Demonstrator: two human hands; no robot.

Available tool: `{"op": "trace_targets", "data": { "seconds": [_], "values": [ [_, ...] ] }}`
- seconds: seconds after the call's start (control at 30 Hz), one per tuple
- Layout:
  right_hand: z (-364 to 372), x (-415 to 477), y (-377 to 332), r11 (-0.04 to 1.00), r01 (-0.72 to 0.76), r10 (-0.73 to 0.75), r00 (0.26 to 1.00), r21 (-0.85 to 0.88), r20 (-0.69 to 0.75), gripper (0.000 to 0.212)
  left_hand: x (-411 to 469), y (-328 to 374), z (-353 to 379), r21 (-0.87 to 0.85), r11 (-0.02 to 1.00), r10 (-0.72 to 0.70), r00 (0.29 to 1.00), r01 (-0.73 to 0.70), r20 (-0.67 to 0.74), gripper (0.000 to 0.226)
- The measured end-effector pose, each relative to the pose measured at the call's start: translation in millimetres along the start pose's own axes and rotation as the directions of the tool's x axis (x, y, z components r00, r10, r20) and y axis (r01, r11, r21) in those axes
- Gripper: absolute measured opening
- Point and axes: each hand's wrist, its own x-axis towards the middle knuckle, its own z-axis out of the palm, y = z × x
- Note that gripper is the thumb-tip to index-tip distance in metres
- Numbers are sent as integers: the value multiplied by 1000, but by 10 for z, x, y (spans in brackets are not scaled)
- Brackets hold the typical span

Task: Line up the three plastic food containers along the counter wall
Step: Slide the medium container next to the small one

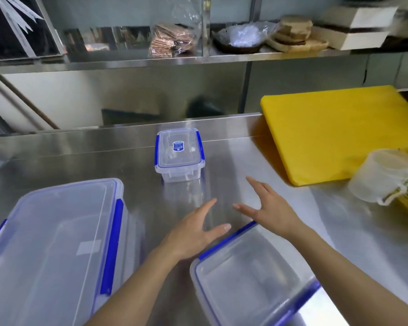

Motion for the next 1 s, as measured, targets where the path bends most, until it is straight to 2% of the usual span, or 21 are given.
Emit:
{"op": "trace_targets", "data": {
  "seconds": [0.1,0.2,0.23,0.33,0.47,0.57,0.63,0.77,0.87,0.93,0.97,1.0],
  "values": [
    [-40,-357,142,998,-38,39,999,46,-18,78,-103,71,132,-43,997,-61,996,63,57,76],
    [-29,-586,301,995,-87,88,996,50,-10,74,-146,132,253,11,996,-90,987,90,133,87],
    [-26,-637,348,993,-108,108,994,40,2,72,-156,150,289,9,997,-79,985,78,151,83],
    [-12,-760,437,989,-141,138,989,47,53,63,-181,193,360,-76,996,-43,986,55,161,46],
    [4,-818,458,989,-138,134,989,62,62,60,-137,149,427,-65,994,-81,992,87,99,27],
    [1,-822,454,988,-153,153,988,-2,-33,66,-129,141,487,-163,980,-111,992,118,53,20],
    [-3,-861,462,983,-178,181,972,33,-148,69,-152,148,527,-270,954,-134,991,128,-2,14],
    [80,-962,502,960,-232,265,936,159,-233,71,-176,145,639,-528,827,-308,942,194,-136,11],
    [188,-1001,500,910,-267,332,928,319,-170,73,-138,149,750,-696,672,-484,862,253,-154,21],
    [262,-1027,489,861,-256,330,939,440,-99,70,-141,189,782,-803,541,-554,824,249,-118,24],
    [273,-1044,468,828,-225,302,951,514,-71,67,-160,206,781,-824,514,-554,826,239,-106,27],
    [290,-1057,477,789,-185,263,963,586,-50,69,-183,212,774,-818,532,-518,848,220,-109,32]
  ]
}}
